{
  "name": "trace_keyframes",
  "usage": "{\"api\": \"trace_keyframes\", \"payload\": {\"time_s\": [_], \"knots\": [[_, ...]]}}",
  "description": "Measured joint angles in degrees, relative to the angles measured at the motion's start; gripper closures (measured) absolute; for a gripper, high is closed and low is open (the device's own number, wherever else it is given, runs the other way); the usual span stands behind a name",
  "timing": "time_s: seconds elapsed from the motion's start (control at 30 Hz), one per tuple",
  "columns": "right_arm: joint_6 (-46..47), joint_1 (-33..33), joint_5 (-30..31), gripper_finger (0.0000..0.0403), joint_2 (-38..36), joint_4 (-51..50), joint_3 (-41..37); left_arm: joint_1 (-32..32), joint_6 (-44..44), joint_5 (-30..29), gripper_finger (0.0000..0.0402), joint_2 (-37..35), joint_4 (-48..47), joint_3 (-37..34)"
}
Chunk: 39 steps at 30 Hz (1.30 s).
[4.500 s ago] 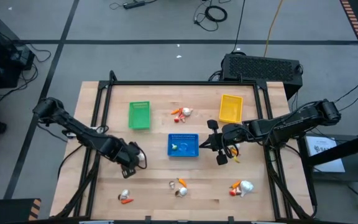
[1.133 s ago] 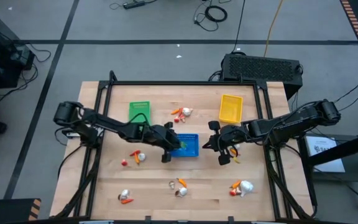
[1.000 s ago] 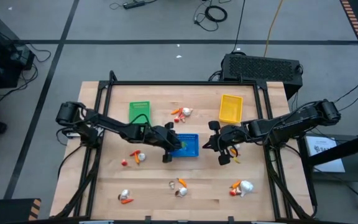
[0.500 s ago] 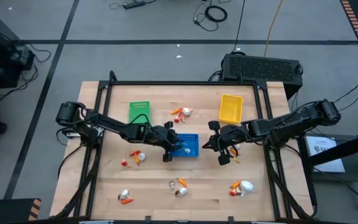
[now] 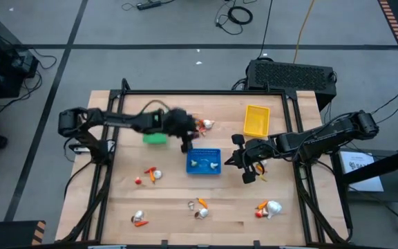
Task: Sort produce into baskets
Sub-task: Put the orange mushroom into the blue bin
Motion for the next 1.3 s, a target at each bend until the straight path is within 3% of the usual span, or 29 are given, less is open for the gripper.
{"api": "trace_keyframes", "payload": {"time_s": [0.13, 0.23, 0.47, 0.6, 1.1, 1.3], "knots": [[0.4, 0.0, 0.0, 0.0403, 0.0, 0.2, 0.0, 6.1, 3.5, 3.9, 0.0272, 3.1, -6.4, 2.8], [0.5, 0.0, 0.0, 0.0403, 0.0, 0.0, 0.0, 8.4, 6.1, 5.8, 0.0249, 4.4, -6.1, 3.3], [0.3, 0.0, 0.0, 0.0403, 0.0, -0.7, 0.0, 8.5, 6.8, 6.2, 0.0162, 8.0, -2.3, 3.4], [0.2, 0.0, -0.1, 0.0403, 0.0, -0.9, 0.0, 8.5, 6.9, 5.5, 0.0133, 11.0, -2.1, 3.3], [2.2, 0.0, -0.1, 0.0403, 0.0, -2.2, 0.0, 7.3, 10.0, 2.4, 0.0130, 14.5, 0.6, 3.3], [3.1, 0.0, -0.1, 0.0403, 0.0, -2.5, 0.0, 6.8, 10.9, 2.6, 0.0153, 16.1, -1.0, 2.8]]}}
